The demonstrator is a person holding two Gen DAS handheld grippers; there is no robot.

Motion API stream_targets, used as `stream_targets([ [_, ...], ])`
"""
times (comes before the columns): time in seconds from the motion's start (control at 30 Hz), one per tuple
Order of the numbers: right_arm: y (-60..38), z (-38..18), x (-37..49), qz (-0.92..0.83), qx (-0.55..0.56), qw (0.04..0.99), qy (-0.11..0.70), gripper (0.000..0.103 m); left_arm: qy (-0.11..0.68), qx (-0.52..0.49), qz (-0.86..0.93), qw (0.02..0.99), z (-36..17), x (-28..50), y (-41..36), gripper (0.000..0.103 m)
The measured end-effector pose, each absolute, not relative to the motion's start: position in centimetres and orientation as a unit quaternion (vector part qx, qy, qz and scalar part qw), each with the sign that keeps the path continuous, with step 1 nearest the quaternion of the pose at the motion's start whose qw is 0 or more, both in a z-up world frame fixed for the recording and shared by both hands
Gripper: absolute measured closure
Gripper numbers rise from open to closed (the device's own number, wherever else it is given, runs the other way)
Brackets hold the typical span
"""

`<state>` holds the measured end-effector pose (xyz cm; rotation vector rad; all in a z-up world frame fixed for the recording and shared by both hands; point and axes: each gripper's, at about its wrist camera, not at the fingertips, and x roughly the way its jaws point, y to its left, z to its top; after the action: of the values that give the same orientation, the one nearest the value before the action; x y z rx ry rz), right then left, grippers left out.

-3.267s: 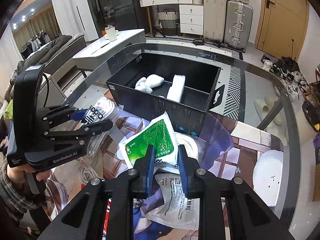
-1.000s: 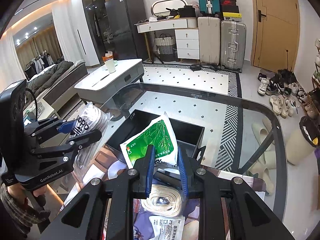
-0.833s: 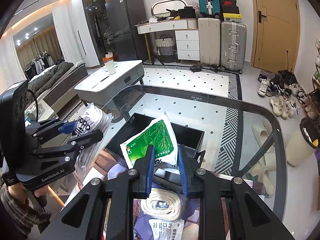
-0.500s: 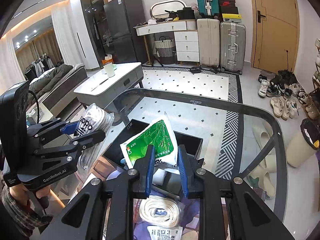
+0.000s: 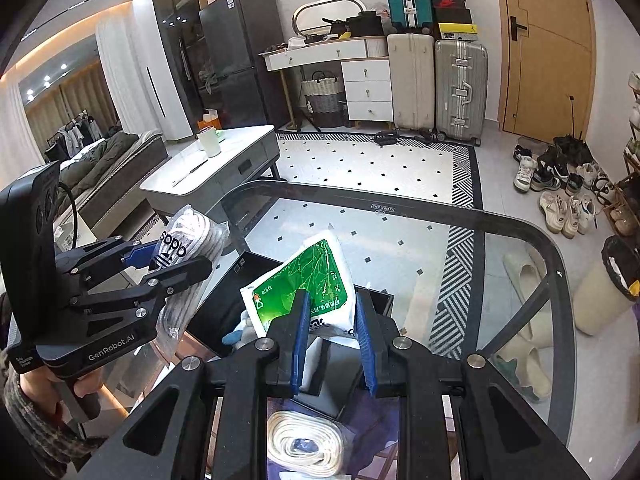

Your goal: Organize soft objects

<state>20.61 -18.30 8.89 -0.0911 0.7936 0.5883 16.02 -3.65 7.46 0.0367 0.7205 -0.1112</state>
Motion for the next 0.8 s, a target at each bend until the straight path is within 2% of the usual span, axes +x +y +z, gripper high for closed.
stream_targets([
  [0.8, -16.0, 5.7, 23.7, 0.282, -0.056, 0.863, 0.416, 0.081, 0.371, 0.015, -0.059, 0.927, 3.1, 20.2, -4.5, 0.068],
])
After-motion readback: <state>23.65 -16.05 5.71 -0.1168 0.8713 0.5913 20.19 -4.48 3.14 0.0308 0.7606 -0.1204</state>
